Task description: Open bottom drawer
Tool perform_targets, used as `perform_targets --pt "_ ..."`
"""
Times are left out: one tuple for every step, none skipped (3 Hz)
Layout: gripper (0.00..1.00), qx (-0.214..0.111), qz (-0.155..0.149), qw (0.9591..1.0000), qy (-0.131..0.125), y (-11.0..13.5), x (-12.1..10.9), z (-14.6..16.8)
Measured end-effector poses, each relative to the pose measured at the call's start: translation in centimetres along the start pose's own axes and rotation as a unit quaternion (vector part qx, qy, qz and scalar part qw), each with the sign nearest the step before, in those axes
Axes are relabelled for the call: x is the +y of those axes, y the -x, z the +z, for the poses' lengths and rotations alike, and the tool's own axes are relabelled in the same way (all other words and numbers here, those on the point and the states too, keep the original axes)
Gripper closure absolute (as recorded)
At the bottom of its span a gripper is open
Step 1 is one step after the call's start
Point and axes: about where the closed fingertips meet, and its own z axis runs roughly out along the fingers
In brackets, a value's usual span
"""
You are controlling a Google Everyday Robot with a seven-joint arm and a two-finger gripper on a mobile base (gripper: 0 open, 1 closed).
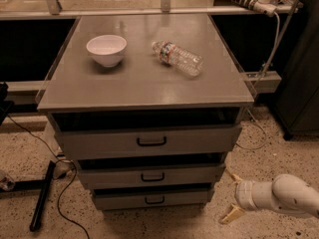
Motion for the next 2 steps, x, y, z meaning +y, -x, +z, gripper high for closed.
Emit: perform_targets --pt "0.00 -0.022 -0.077 0.9968 -0.002 0.02 -0.14 0.53" --pt "0.00 -0.022 -0.077 0.9968 -0.002 0.02 -0.11 0.56"
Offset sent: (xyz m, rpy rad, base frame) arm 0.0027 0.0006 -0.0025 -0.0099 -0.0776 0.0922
